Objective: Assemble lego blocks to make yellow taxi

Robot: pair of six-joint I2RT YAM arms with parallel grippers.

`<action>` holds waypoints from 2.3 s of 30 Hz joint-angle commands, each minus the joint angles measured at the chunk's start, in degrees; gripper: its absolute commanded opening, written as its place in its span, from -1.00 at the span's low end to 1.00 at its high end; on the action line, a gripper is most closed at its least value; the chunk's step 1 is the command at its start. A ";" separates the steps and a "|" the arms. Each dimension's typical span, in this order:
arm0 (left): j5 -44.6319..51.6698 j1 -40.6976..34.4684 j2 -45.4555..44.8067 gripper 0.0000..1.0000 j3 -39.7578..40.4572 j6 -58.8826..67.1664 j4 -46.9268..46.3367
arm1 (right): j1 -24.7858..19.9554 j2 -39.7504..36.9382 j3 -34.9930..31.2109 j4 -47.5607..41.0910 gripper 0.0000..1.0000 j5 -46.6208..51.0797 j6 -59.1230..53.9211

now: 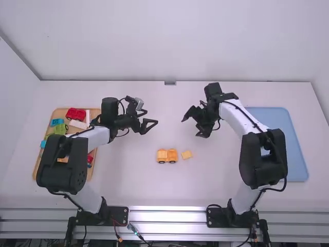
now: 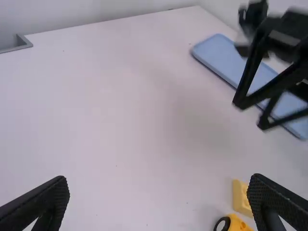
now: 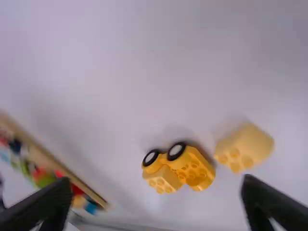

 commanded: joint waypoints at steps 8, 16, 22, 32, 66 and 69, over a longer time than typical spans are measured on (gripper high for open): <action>-12.00 0.26 0.15 0.98 0.15 -8.72 -0.33 | 0.28 0.55 2.89 17.75 0.98 16.09 -73.64; -14.25 0.26 0.15 0.98 0.04 -15.28 -1.22 | 0.17 0.55 2.95 28.17 0.98 5.84 -78.64; -4.68 0.26 0.15 0.98 0.00 -4.24 -3.54 | -1.64 0.55 2.34 6.71 0.98 -15.85 -112.17; 16.22 -0.52 0.15 0.98 -0.02 41.53 -18.69 | -6.56 0.57 -8.22 -3.96 0.98 -19.96 -144.30; 11.45 -6.03 0.15 0.98 -17.20 43.25 6.03 | -4.85 8.39 -32.57 35.12 0.65 -22.38 -122.84; 11.45 -6.21 0.15 0.98 -17.20 43.25 5.73 | -5.81 9.38 -30.67 30.36 0.36 -23.08 -128.06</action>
